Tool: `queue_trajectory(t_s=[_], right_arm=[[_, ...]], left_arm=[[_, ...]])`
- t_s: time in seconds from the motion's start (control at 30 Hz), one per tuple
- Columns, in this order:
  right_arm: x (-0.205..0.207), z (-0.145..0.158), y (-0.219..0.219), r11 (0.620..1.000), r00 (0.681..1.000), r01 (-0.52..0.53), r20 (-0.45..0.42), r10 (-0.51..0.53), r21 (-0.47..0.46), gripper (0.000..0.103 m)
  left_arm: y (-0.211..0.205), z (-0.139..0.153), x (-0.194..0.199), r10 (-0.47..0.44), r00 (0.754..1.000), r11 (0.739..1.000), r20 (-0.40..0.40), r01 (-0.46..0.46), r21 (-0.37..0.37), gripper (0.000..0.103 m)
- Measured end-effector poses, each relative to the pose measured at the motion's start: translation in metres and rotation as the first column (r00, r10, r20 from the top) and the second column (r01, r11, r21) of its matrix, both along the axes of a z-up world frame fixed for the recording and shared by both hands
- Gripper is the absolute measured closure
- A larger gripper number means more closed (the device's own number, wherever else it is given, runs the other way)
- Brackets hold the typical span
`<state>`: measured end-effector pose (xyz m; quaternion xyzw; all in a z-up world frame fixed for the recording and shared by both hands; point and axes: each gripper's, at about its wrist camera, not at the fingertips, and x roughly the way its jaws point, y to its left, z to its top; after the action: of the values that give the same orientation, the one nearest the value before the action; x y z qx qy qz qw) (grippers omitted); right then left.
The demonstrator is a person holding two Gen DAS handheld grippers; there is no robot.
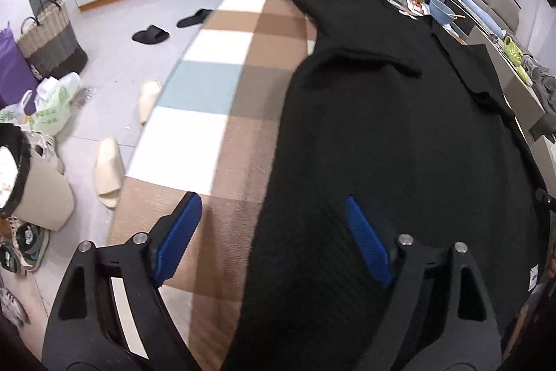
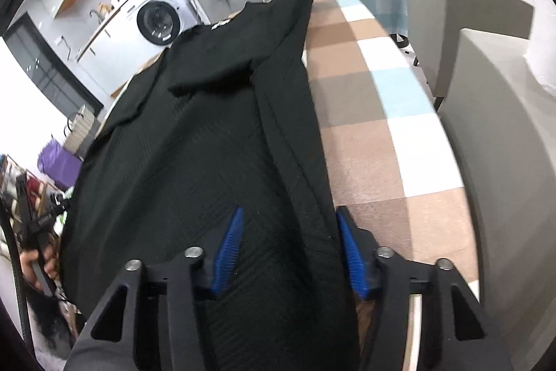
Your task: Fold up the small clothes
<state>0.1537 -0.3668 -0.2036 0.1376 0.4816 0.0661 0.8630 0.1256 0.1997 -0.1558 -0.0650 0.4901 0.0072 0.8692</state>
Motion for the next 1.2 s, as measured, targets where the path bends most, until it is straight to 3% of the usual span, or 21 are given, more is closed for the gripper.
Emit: queue_trajectory(t_s=[0.1,0.13,0.2,0.23,0.27,0.37,0.57,0.73,0.9,1.0,1.03,1.1,1.13,1.17,1.2], right_arm=[[0.000,-0.002,0.006,0.999,1.000,-0.022,0.021,0.023,-0.035,0.069],[-0.001,-0.002,0.006,0.999,0.999,-0.025,0.028,0.026,-0.043,0.072],[0.001,-0.003,0.007,0.997,0.999,-0.037,0.032,0.039,-0.060,0.091],[0.000,-0.003,0.007,0.997,0.999,-0.039,0.035,0.042,-0.064,0.095],[0.000,-0.002,0.006,0.998,0.998,-0.041,0.043,0.043,-0.057,0.097],[0.000,0.004,0.000,0.999,0.996,-0.020,0.086,0.023,-0.031,0.098],[0.005,0.031,-0.017,0.998,0.978,0.046,0.203,-0.055,0.052,0.098],[0.022,0.053,-0.026,0.988,0.958,0.065,0.268,-0.101,0.140,0.098],[0.036,0.061,-0.047,0.959,0.938,0.127,0.284,-0.199,0.252,0.098],[0.044,0.054,-0.054,0.958,0.945,0.148,0.252,-0.211,0.245,0.098],[0.046,0.051,-0.054,0.960,0.951,0.155,0.229,-0.210,0.235,0.097],[0.046,0.044,-0.055,0.959,0.958,0.170,0.189,-0.214,0.226,0.086],[0.046,0.040,-0.056,0.959,0.961,0.179,0.171,-0.219,0.222,0.080],[0.045,0.036,-0.057,0.958,0.964,0.185,0.147,-0.220,0.220,0.066],[0.043,0.032,-0.058,0.957,0.967,0.182,0.134,-0.215,0.226,0.058]], left_arm=[[-0.009,-0.004,0.006,-0.015,1.000,0.998,-0.001,0.015,0.058,0.028],[-0.013,-0.004,0.008,-0.029,1.000,0.997,0.003,0.028,0.068,0.038],[-0.019,-0.001,0.010,-0.064,0.998,0.997,0.009,0.064,0.052,0.065],[-0.022,0.001,0.012,-0.078,0.997,0.996,0.009,0.077,0.051,0.087],[-0.024,0.003,0.013,-0.084,0.996,0.995,0.014,0.083,0.063,0.097],[-0.026,0.011,0.015,-0.077,0.995,0.994,0.060,0.072,0.080,0.098],[-0.012,0.042,0.024,-0.020,0.986,1.000,0.163,0.020,-0.002,0.100],[-0.005,0.064,0.032,-0.008,0.975,0.999,0.220,0.015,-0.029,0.100],[0.008,0.066,0.048,0.016,0.976,0.998,0.216,-0.002,-0.064,0.100],[0.013,0.056,0.057,0.020,0.985,0.995,0.171,-0.002,-0.103,0.099],[0.013,0.052,0.057,0.023,0.987,0.994,0.161,-0.005,-0.111,0.095],[0.014,0.046,0.055,0.029,0.988,0.993,0.150,-0.012,-0.114,0.079],[0.014,0.044,0.052,0.030,0.988,0.993,0.149,-0.013,-0.114,0.060],[0.014,0.043,0.049,0.031,0.988,0.993,0.149,-0.014,-0.115,0.041],[0.014,0.042,0.044,0.028,0.988,0.993,0.154,-0.010,-0.118,0.037]])
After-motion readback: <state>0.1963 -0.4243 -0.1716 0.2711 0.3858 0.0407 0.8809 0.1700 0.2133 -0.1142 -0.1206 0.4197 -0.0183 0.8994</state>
